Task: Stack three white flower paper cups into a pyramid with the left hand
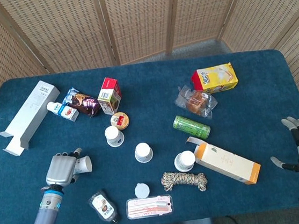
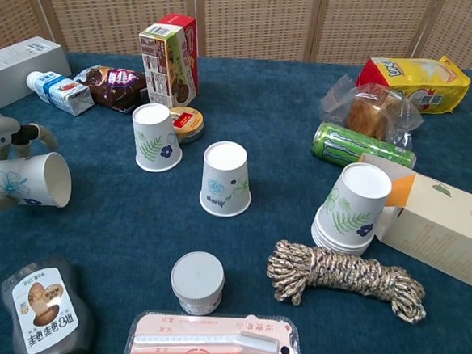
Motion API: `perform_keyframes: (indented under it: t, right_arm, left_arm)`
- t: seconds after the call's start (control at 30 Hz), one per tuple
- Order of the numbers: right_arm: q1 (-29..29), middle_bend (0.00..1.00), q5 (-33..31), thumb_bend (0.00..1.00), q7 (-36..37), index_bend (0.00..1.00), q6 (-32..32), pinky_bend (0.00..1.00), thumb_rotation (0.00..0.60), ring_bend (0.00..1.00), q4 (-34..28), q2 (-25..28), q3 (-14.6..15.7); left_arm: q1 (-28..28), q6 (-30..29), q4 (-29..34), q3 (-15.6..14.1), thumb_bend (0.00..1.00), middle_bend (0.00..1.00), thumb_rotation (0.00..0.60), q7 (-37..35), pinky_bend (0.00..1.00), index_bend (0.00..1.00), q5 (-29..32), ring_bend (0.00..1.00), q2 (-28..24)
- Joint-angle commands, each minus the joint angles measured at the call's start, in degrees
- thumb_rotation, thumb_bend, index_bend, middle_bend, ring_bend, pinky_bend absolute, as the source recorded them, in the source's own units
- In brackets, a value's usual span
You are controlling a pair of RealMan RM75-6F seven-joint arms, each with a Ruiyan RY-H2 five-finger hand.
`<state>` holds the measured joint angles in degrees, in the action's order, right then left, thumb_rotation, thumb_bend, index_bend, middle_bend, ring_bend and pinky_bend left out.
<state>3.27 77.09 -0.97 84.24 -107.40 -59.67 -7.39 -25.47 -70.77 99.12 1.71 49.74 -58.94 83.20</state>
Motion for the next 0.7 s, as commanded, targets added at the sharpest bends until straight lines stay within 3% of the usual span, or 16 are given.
perform_keyframes:
  t: [0.03,0.2,0.33,0.5,0.7]
  right_arm:
    - [0.02,0.0,-0.01,0.11,-0.14,0.13,0.0,0.0,0.6,0.0,-0.05,-0.04,0.01]
    - [0.06,0.0,0.03,0.11,-0.34,0.13,-0.07,0.0,0.6,0.0,-0.1,-0.14,0.09]
    - [0.02,0.0,0.15,0.12,-0.31,0.13,0.01,0.0,0.6,0.0,-0.16,-0.12,0.15]
    - [0.06,0.0,-0.04,0.12,-0.1,0.13,-0.14,0.0,0.6,0.0,-0.03,-0.07,0.09]
    - [0.09,0.0,-0.1,0.12,-0.06,0.12,-0.21,0.0,0.6,0.0,0.0,-0.07,0.08]
  left_arm:
    - [-2.89,-1.91,6.25,-0.12,0.32,0.47,0.6,13.14,0.49,0.2,5.63,0.43,-4.42]
    - [-6.92,-6.74,13.89,0.24,0.32,0.46,0.6,29.52,0.45,0.22,13.9,0.41,-6.72]
    - [-10.59,-12.62,17.37,0.84,0.33,0.46,0.6,41.1,0.44,0.23,20.25,0.4,-5.65]
    - [-14.09,-18.88,18.14,2.44,0.33,0.47,0.6,49.27,0.43,0.24,28.26,0.4,-2.53]
    - [-17.5,-24.44,14.51,3.39,0.33,0.48,0.6,55.73,0.42,0.25,35.83,0.4,1.58]
